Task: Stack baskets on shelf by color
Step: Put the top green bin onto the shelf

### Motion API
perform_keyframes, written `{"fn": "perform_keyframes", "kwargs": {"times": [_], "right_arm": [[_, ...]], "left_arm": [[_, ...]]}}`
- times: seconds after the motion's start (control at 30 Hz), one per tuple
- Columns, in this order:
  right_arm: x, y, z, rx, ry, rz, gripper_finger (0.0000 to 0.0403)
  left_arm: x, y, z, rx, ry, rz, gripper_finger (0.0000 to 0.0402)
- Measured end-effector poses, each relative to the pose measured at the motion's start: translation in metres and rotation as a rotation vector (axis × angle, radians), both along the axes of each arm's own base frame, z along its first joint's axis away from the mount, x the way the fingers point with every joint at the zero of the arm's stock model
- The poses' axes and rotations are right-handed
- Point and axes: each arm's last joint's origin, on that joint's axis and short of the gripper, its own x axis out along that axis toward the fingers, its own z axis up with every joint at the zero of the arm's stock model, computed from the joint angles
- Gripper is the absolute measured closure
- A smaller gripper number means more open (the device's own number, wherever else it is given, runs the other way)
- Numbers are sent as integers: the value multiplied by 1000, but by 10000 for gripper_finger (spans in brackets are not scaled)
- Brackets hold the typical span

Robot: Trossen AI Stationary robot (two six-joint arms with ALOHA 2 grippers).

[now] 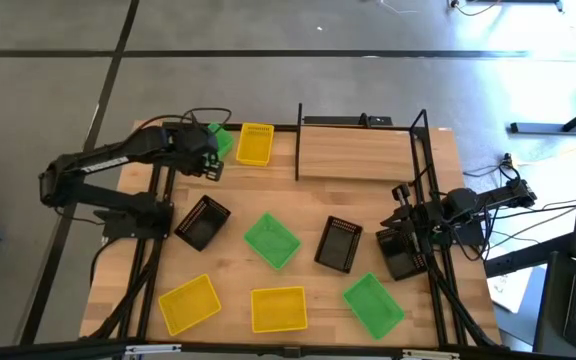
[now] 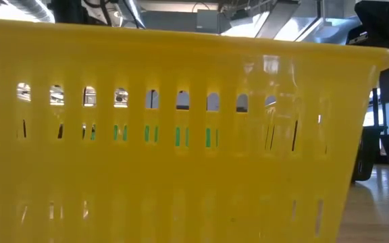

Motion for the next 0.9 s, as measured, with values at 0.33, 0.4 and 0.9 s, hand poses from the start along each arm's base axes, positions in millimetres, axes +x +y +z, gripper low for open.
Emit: {"fn": "perform_keyframes", "kwargs": {"times": [0.33,0.4,0.9], "right_arm": [[0,0,0,0,0,0,402],[0,0,0,0,0,0,402],[0,0,0,0,-1,0,402]], "left_arm": [[9,3,-7,9,89,-129,401],[10,4,-8,14,98,-126,401],[13,27,-19,9,178,-72,401]]}}
